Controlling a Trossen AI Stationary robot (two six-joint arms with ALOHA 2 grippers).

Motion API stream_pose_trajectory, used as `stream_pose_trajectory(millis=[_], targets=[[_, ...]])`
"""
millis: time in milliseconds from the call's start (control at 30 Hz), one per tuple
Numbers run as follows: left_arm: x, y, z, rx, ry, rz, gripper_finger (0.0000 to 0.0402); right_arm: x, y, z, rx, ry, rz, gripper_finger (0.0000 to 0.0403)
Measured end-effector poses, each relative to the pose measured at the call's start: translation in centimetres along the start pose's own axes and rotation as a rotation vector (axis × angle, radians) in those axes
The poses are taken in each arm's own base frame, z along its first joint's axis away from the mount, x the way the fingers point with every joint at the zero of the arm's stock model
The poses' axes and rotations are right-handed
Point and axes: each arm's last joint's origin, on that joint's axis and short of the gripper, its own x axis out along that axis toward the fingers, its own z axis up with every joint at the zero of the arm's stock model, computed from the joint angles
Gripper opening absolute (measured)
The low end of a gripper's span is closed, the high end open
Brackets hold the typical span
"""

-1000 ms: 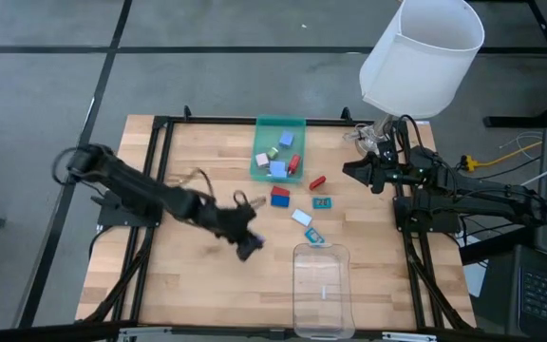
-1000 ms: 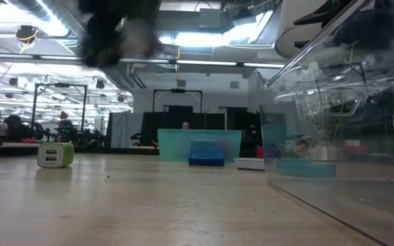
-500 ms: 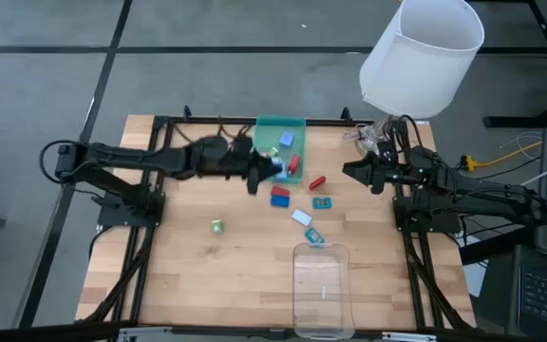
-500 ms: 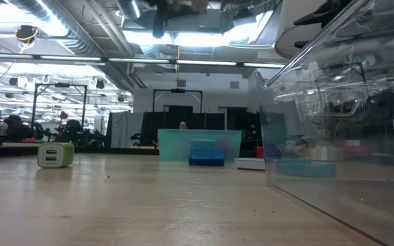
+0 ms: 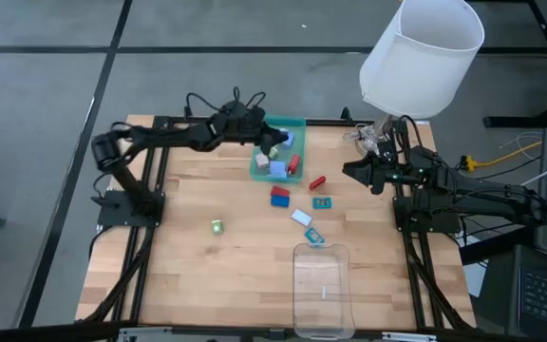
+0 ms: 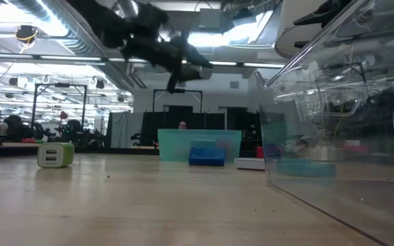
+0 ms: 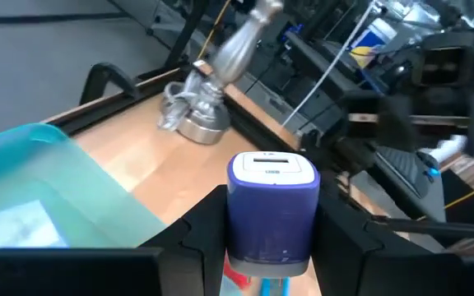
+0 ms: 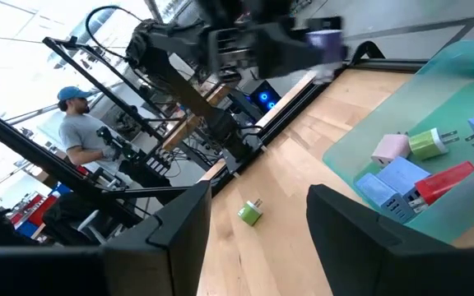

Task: Pick & Place Office items
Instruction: Put the violet charger adapter into the green bin

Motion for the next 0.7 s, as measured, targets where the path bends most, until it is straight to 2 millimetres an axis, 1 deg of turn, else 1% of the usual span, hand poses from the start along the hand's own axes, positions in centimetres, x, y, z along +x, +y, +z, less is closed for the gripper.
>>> stream_pose_trajectory(millis=[133, 333, 467, 600, 633, 700], targets=[[2.0, 2.3, -0.5, -0.032, 0.069, 0.003, 0.0126, 0.0, 0.0, 0.0, 0.008, 0.000, 0.000, 0.0200], [4.7, 4.1, -1.7, -0.070, 0.165, -0.009, 0.0126, 0.0, 0.0, 0.0, 0.024, -0.006, -0.007, 0.0200], [5.2, 4.2, -1.6, -0.065, 0.159, -0.013, 0.0126, 0.0, 0.0, 0.0, 0.028, -0.013, -0.013, 0.0200], [5.1, 4.4, -1.7, -0.077, 0.168, -0.003, 0.0126, 0.0, 0.0, 0.0, 0.028, -0.013, -0.013, 0.0200], [5.1, 4.5, -1.7, -0.080, 0.173, 0.001, 0.0132, 0.0, 0.0, 0.0, 0.028, -0.013, -0.014, 0.0201], [5.1, 4.6, -1.9, -0.084, 0.191, 0.012, 0.0161, 0.0, -0.1, 0.0, 0.028, -0.018, -0.018, 0.0201]])
